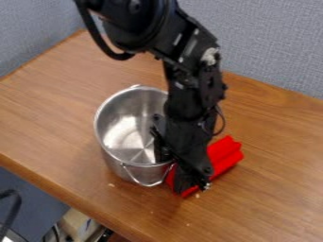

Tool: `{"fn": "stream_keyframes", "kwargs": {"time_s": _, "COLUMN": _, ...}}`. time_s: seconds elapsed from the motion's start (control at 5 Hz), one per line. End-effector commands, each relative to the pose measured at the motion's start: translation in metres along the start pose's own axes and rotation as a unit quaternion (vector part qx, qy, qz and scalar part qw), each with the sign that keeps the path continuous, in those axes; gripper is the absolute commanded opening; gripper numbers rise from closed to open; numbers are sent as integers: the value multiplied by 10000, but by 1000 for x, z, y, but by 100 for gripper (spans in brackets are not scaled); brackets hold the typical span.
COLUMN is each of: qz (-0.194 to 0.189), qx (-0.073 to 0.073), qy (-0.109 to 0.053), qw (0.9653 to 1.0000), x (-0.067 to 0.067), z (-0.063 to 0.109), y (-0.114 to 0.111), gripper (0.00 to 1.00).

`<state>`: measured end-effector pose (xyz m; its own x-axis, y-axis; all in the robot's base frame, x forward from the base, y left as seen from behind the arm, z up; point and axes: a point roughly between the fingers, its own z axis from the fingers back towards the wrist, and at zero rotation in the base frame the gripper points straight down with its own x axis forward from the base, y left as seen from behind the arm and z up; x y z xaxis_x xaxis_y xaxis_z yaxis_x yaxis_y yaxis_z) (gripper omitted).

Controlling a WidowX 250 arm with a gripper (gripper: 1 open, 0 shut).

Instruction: Move the red object from the metal pot to the table

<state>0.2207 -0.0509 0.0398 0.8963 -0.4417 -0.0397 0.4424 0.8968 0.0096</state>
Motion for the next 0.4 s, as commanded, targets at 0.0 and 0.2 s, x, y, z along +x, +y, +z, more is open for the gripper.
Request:
{"fn": "stream_keyframes", "kwargs": {"time_s": 0.0, "qz": 11, "qx": 30, "qy": 117, "qw": 9999, "x": -8, "z": -1, "y": 18, "gripper": 100}}
{"fn": "stream_keyframes", "kwargs": {"time_s": 0.2, "qz": -73, "qx": 65, "qy": 86, "qw": 9999, "x": -5, "z": -13, "y": 11, "gripper": 100}}
